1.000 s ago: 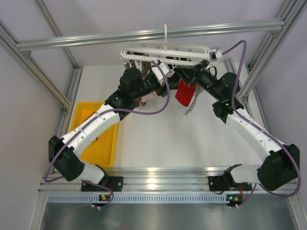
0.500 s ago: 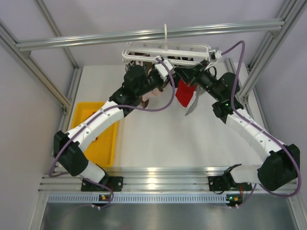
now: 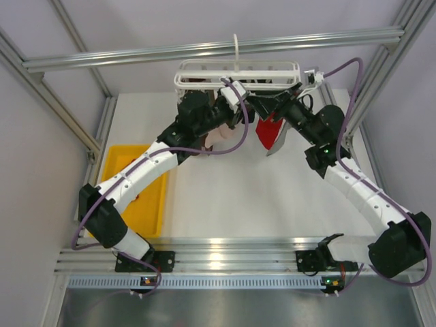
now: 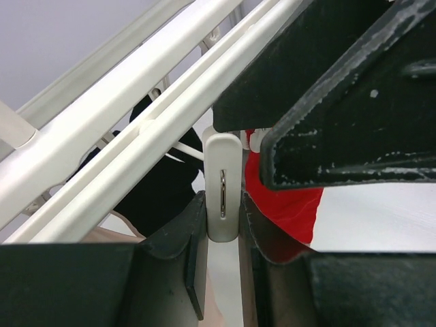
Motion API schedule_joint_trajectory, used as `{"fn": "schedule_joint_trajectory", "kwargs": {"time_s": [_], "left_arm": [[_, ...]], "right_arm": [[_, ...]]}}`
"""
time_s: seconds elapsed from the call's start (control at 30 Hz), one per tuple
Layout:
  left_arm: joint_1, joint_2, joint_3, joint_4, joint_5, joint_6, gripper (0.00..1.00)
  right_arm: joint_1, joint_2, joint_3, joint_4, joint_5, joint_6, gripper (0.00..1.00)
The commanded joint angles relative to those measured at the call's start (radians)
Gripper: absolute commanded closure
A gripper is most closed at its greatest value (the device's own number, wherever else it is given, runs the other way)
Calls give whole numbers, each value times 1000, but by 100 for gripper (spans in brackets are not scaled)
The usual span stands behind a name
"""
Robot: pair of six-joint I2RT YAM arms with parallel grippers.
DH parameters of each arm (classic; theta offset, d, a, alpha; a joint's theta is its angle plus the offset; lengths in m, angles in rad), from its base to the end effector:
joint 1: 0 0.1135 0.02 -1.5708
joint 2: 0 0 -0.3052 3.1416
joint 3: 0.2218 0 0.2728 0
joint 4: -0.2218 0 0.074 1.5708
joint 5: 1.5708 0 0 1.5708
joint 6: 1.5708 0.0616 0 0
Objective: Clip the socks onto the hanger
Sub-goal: Open the clamp at the hanger.
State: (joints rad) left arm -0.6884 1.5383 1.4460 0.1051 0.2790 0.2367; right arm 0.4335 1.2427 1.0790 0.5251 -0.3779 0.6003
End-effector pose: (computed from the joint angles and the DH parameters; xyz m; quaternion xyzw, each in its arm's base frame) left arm 0.3088 -0.2760 0.4555 0.3990 0.5785 -0.2530 0.6649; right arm 0.2779 0.1537 0.4647 -0.1075 0.5693 0.4922 0.6497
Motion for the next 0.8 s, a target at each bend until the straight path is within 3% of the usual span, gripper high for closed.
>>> {"fn": "schedule_joint_trajectory", "kwargs": {"time_s": [0.0,0.5,0.77], "left_arm": [[-11,-6,42,22,42,-50,100],[-13,3,71,-16,54,-129,100],[-11,-1,68,-19,91,-128,100]], "right_arm": [[-12,-29,7,-11,68,53,40],[-19,-66,13,-149,157,181,47],[-22,-58,-8,-117,107,159,39]]}}
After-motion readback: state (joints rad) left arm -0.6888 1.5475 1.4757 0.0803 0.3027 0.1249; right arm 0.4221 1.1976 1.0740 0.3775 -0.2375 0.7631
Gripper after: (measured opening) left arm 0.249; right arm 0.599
